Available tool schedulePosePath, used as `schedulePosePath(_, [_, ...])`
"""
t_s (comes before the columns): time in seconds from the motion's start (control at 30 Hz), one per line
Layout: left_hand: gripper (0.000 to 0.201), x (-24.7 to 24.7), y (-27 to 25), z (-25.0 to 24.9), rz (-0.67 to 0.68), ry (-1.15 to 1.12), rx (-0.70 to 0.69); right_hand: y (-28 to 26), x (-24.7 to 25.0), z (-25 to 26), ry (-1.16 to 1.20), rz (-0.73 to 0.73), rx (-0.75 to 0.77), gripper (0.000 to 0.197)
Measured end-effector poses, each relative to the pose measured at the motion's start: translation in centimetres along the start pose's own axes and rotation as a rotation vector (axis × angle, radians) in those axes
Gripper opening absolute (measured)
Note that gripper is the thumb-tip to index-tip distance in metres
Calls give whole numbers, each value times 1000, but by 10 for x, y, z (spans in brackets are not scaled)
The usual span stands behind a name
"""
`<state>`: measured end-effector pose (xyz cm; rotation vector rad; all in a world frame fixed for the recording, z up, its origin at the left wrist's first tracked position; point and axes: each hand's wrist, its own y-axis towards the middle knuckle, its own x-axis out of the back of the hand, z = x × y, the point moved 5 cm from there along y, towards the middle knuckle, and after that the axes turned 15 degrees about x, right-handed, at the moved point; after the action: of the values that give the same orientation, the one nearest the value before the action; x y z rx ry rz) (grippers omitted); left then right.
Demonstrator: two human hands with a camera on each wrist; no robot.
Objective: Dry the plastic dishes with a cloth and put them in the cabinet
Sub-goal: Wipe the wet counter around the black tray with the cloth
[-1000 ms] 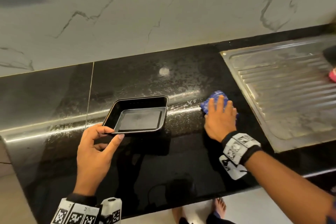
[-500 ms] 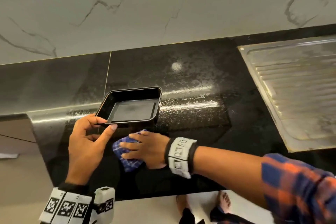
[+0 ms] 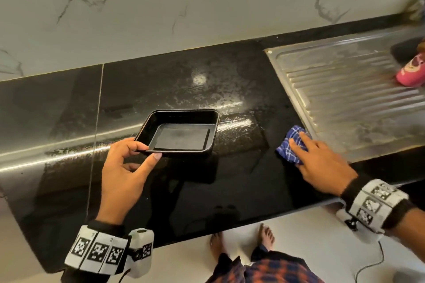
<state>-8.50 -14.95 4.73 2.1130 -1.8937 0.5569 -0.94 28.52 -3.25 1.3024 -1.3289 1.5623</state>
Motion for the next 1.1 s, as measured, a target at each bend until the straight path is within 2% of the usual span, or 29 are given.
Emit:
schedulePosePath(0.1, [24,-3,-2,-3,9,14,-17,-7,1,51,19,-21,30,70])
schedulePosePath(0.17, [23,0,-3,0,3,7,-20,6,2,98,30,-86,147,62])
schedulePosePath(0.27, [23,9,-6,4,-15,3,-7,44,5,187,107,-95,471,65])
schedulePosePath(0.33, [23,20,-9,6,-39,13,-7,63,19,251,198,-97,736,57])
schedulePosePath(0.43, [24,38,-13,9,-61,40,10,72,50,338,156,26,1085,57])
schedulePosePath(0.5, [26,50,-16,14,-61,38,26,73,57,377,-3,101,1208,66])
schedulePosePath(0.57, [28,58,-20,18,-59,50,33,76,47,389,-75,142,1258,71])
schedulePosePath(0.67, [29,62,-23,25,-73,85,31,69,39,359,-28,67,1300,67])
schedulePosePath(0.77, [27,51,-25,30,-60,69,51,49,36,299,138,36,1237,65])
schedulePosePath(0.87, [26,30,-27,29,-24,69,73,19,29,222,197,16,1066,58])
schedulePosePath(1.1, [25,-35,-22,13,96,105,79,-54,30,57,397,-126,599,23])
